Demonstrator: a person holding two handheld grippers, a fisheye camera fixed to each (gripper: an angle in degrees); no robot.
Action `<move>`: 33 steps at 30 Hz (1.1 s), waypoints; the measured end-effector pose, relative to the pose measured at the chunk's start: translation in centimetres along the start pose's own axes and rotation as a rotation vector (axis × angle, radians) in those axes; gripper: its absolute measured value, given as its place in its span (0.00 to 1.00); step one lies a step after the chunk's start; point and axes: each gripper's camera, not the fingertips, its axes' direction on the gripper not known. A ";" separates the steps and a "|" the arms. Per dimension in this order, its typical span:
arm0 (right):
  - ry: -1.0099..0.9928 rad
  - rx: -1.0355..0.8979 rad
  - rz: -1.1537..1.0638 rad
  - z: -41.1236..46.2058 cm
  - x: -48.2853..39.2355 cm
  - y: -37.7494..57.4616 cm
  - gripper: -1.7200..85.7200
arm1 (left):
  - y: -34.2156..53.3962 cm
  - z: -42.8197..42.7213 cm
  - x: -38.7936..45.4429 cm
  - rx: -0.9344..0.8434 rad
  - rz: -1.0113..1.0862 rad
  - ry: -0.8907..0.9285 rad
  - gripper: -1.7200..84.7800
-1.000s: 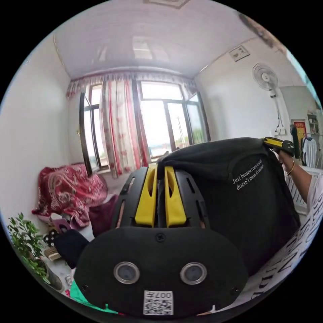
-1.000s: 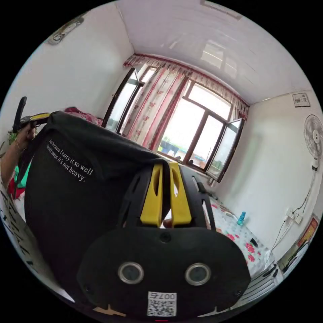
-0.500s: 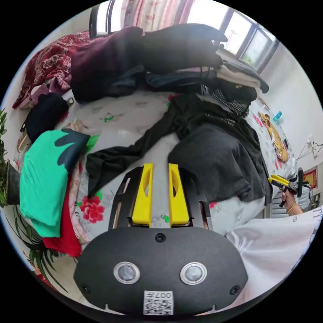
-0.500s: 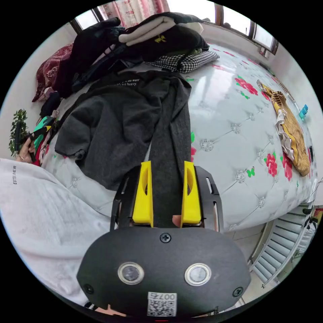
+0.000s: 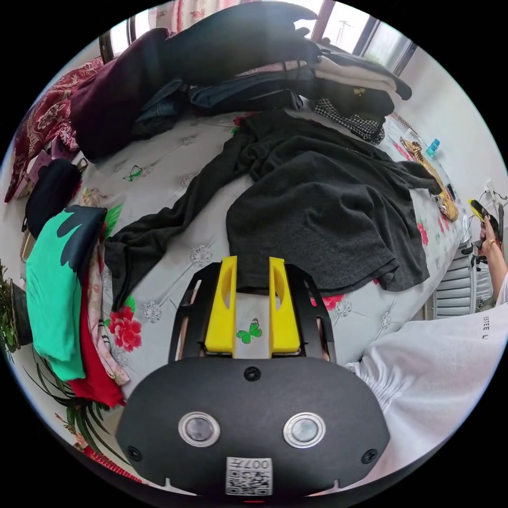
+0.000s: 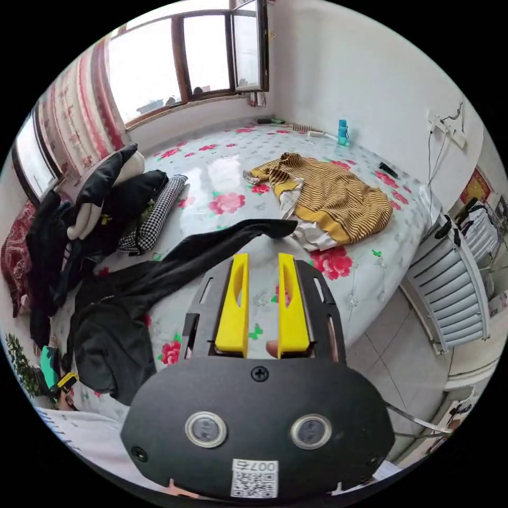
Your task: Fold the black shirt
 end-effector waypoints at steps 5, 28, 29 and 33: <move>-0.467 -0.157 -0.259 1.7 -8.2 8.8 0.12 | -2.1 2.0 -1.0 -0.058 -0.018 0.023 0.13; -0.237 -0.449 -0.649 -9.2 -7.1 25.7 0.03 | 14.0 -8.3 6.2 -0.123 0.184 0.074 0.01; -0.231 -0.510 -0.629 -8.5 -6.9 26.8 0.03 | 15.2 -7.3 6.7 -0.141 0.151 0.093 0.01; -0.178 -0.486 -0.583 -9.3 -7.1 26.6 0.05 | 16.8 -6.9 7.6 -0.181 0.081 0.081 0.02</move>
